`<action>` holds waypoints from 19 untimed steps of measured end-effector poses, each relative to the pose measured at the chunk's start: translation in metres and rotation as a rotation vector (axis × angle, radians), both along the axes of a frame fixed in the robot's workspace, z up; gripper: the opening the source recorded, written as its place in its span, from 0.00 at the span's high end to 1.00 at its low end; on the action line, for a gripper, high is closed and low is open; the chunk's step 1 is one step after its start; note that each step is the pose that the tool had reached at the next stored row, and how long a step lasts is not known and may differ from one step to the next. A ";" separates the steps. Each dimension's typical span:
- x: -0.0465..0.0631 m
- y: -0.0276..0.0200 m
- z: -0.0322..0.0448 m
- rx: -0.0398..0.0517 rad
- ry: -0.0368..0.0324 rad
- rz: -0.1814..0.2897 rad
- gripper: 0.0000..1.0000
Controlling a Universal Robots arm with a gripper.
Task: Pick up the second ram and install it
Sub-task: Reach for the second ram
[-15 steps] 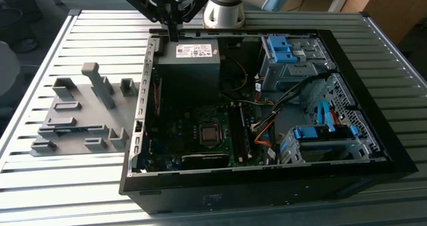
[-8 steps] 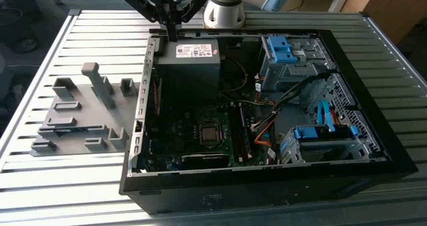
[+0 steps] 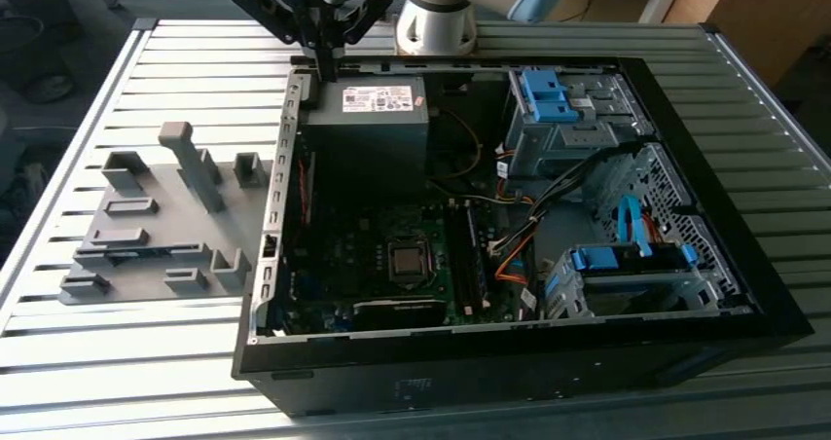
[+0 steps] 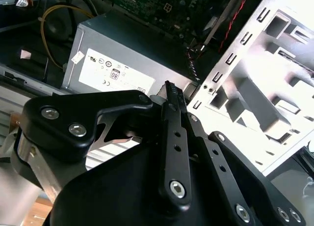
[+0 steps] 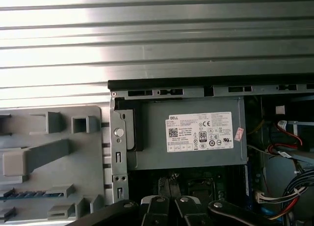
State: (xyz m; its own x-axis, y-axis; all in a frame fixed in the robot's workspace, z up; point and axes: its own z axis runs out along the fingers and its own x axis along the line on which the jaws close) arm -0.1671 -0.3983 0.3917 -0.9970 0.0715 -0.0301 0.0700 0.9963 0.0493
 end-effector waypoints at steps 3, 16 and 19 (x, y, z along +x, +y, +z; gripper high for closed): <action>-0.002 0.0000 -0.0001 0.0001 -0.0001 0.000 0.89; -0.012 0.0000 -0.0001 0.0001 -0.0001 0.000 0.89; -0.014 0.0000 0.0000 0.0000 0.0000 0.000 0.89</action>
